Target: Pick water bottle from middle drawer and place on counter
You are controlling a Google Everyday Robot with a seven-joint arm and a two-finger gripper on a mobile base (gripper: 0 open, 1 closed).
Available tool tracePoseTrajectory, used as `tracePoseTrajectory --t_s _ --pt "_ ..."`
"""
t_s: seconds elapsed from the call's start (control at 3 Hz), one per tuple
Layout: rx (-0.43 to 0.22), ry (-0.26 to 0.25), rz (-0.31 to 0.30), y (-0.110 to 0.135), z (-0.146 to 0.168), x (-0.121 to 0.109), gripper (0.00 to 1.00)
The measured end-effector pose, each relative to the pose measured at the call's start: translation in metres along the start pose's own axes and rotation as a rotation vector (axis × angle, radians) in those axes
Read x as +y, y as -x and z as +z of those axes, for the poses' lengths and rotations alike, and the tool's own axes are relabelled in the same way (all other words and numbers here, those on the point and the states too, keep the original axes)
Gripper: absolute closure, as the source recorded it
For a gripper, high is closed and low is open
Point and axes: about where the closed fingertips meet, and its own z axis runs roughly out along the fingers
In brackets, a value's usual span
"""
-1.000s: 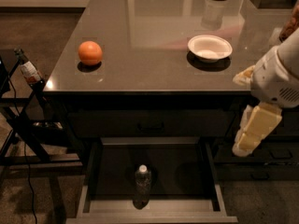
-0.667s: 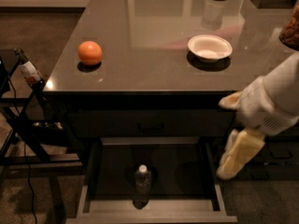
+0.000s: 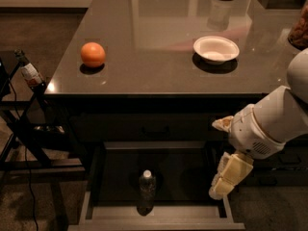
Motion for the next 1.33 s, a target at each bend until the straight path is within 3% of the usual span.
tracePoseTrajectory --t_s 1.0,1.33 --pt "-0.172 0.07 0.074 0.006 0.14 0.009 0.0" --pt "-0.176 0.059 0.077 0.006 0.142 0.005 0.0"
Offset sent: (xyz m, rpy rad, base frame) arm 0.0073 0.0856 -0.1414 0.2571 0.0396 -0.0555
